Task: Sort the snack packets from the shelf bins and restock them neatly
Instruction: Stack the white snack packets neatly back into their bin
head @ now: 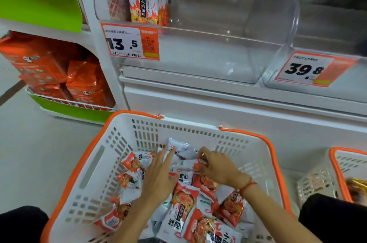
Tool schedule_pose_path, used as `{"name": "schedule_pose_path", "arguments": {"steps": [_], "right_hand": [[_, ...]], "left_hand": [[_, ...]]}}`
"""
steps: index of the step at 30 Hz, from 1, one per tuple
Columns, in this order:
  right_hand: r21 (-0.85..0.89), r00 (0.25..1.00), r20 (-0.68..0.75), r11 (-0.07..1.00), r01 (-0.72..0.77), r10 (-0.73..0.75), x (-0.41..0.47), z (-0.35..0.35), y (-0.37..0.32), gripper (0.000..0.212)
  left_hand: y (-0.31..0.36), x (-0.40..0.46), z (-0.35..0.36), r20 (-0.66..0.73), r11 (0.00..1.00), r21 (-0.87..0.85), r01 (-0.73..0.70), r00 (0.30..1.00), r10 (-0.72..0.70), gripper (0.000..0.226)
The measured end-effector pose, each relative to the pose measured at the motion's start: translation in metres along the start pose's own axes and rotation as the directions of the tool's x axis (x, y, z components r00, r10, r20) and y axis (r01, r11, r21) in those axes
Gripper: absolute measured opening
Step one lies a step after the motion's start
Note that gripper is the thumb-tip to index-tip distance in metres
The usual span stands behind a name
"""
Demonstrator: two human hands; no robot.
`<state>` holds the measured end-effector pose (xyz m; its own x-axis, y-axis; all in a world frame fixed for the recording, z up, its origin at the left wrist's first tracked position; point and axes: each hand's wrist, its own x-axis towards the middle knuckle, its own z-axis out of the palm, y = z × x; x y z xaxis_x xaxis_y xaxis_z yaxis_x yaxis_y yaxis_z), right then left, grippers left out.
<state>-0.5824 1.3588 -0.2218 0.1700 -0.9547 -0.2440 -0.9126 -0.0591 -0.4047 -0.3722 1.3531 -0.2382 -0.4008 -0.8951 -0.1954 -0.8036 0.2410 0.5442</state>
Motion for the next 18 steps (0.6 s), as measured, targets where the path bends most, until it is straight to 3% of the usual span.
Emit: {"name": "schedule_pose_path", "arguments": {"steps": [1, 3, 6, 8, 10, 13, 15, 16, 18], "right_hand": [[0.113, 0.998, 0.068, 0.994, -0.014, 0.006, -0.002, -0.018, -0.002, 0.019], [0.305, 0.991, 0.131, 0.952, -0.026, -0.015, -0.007, -0.050, -0.006, 0.017], [0.535, 0.999, 0.031, 0.845, -0.008, -0.011, -0.026, -0.082, -0.018, 0.018], [0.657, 0.999, -0.025, 0.754, -0.016, 0.042, -0.037, -0.094, -0.026, 0.017], [0.748, 0.999, 0.010, 0.663, -0.034, 0.040, -0.044, -0.099, -0.031, 0.022], [0.782, 0.998, -0.005, 0.622, -0.035, 0.061, -0.048, -0.091, -0.037, 0.020], [0.815, 0.989, -0.051, 0.578, -0.041, 0.142, -0.046, -0.083, -0.041, 0.021], [0.848, 0.978, -0.071, 0.528, -0.044, 0.195, -0.045, -0.079, -0.042, 0.023], [0.930, 0.942, -0.084, 0.364, -0.043, 0.326, -0.040, -0.070, -0.043, 0.026]], "left_hand": [[0.006, 0.004, -0.008, -0.029, 0.996, -0.064, -0.055, 0.998, 0.054, 0.082], [0.014, 0.014, -0.026, 0.045, 0.983, -0.119, -0.143, 0.988, 0.149, 0.086], [0.025, 0.020, -0.048, 0.223, 0.941, -0.325, -0.098, 0.959, 0.177, 0.069], [0.031, 0.016, -0.057, 0.207, 0.891, -0.443, -0.101, 0.955, 0.212, 0.048], [0.035, 0.010, -0.063, 0.213, 0.859, -0.503, -0.091, 0.951, 0.225, 0.036], [0.040, -0.002, -0.070, 0.273, 0.832, -0.554, -0.014, 0.942, 0.197, 0.030], [0.038, -0.009, -0.075, 0.261, 0.779, -0.621, 0.083, 0.959, 0.106, 0.035], [0.035, -0.011, -0.077, 0.233, 0.700, -0.697, 0.158, 0.973, 0.012, 0.047], [0.024, -0.013, -0.077, 0.229, 0.336, -0.904, 0.263, 0.964, -0.138, 0.068]]}}
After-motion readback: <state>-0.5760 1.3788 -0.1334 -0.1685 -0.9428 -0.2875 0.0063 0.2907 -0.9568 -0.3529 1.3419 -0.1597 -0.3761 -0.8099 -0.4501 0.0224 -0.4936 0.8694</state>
